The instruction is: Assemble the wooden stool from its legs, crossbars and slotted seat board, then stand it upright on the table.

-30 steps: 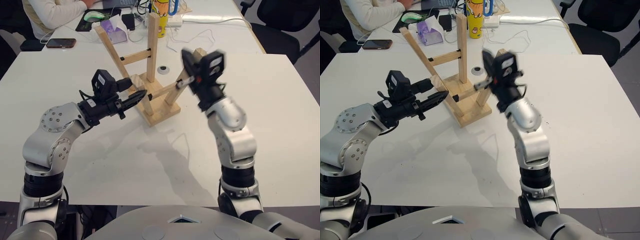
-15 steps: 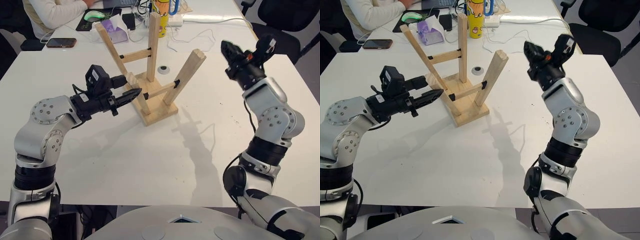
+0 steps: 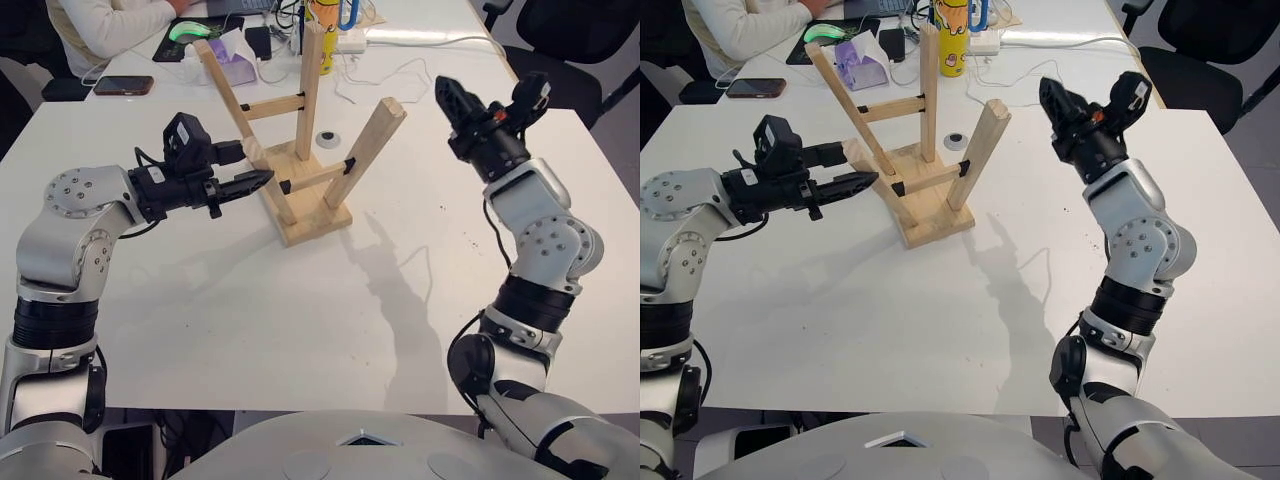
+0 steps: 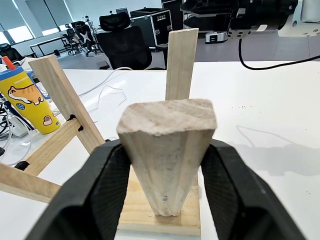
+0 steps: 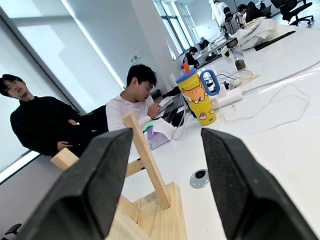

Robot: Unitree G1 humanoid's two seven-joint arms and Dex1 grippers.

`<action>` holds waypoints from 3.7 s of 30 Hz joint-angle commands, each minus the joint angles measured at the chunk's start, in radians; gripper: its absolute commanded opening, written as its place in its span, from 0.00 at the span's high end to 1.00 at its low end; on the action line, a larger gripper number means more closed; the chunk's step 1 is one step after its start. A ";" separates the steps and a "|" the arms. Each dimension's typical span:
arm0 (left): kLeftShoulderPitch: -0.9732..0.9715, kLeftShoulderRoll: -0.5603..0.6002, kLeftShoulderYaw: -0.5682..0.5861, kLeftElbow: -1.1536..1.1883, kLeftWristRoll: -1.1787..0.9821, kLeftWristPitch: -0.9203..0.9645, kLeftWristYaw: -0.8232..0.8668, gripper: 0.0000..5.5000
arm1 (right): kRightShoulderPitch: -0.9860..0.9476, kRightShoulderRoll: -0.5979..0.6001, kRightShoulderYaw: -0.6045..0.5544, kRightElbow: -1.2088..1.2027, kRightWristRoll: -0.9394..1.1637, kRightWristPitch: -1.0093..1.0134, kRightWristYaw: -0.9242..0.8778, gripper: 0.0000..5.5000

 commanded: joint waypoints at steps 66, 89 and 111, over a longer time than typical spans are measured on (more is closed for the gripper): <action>0.154 -0.208 0.029 0.127 0.402 -0.135 0.460 0.46 | 0.031 -0.025 0.489 0.033 -0.416 -0.078 0.220 0.53; 0.245 -0.430 0.086 0.007 0.497 -0.087 0.820 0.75 | 0.179 0.216 0.344 -0.021 -0.562 -0.202 -0.217 0.89; 0.216 -0.554 -0.051 0.024 0.480 0.109 0.802 1.00 | 0.079 0.239 0.546 0.093 -0.534 -0.099 -0.014 1.00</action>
